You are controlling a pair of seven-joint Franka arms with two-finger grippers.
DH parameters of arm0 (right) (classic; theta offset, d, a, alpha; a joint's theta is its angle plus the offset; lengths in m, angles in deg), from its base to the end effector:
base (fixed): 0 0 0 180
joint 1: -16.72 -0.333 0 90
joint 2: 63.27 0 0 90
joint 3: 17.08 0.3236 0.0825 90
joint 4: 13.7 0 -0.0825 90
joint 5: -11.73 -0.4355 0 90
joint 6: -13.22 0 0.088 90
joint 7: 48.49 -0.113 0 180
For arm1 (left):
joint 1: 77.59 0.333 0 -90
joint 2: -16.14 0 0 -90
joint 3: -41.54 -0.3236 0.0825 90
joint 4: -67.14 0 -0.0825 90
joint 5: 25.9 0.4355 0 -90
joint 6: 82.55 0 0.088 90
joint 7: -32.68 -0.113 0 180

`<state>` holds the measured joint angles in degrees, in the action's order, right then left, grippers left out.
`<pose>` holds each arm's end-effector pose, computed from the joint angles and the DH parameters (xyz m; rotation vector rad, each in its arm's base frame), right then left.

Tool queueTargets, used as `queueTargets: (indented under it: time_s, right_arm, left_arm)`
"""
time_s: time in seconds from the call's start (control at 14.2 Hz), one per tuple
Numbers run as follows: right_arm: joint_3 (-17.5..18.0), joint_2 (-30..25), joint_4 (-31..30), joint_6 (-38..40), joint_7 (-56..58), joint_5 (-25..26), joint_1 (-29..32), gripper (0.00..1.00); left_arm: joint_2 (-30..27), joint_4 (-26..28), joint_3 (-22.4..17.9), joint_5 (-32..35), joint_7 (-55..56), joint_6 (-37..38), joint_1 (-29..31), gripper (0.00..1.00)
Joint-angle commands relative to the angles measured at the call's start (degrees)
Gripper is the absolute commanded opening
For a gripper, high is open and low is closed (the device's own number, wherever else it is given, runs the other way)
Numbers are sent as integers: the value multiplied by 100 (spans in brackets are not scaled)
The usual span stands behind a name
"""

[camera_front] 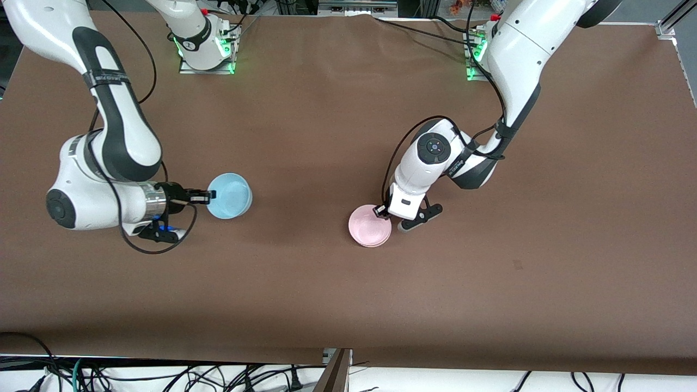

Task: Stack pink and blue bowls on white bowl
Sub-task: 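Raise the left gripper away while the right gripper carries the blue bowl over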

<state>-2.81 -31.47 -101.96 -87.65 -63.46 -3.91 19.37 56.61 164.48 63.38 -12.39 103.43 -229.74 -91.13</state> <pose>0.6924 0.1470 0.2987 -2.7677 0.2353 0.5679 0.6159 -0.4068 0.1928 2.8032 0.7800 0.0965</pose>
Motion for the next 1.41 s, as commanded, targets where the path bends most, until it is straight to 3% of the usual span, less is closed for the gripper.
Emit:
queueTargets:
  time_s: [0.0,0.14,0.35,0.56,0.92,1.2,1.34]
  right_arm:
    - [32,63,274,-11,-777,-88,-360,0]
    - [32,81,275,-300,-1269,-88,-598,0]
    - [32,177,284,-801,-2077,-88,-1020,0]
    - [32,265,284,-1241,-2650,-97,-1328,0]
    - [32,467,292,-2225,-3573,-211,-1899,0]
    - [32,564,371,-2578,-3627,-176,-2198,0]
    - [32,765,765,-2561,-3653,-176,-2365,0]
  left_arm:
    - [57,-232,-84,186,202,6,-97,29]
    - [57,-294,-92,195,193,23,-88,36]
    - [-66,-530,-93,204,184,320,17,36]
    - [-452,-925,-75,169,158,1610,27,39]
    - [-812,-2058,-31,125,-43,3737,96,42]
    - [-910,-3271,-22,-279,-1289,5732,281,42]
    - [-962,-3668,-22,-297,-1782,6349,395,43]
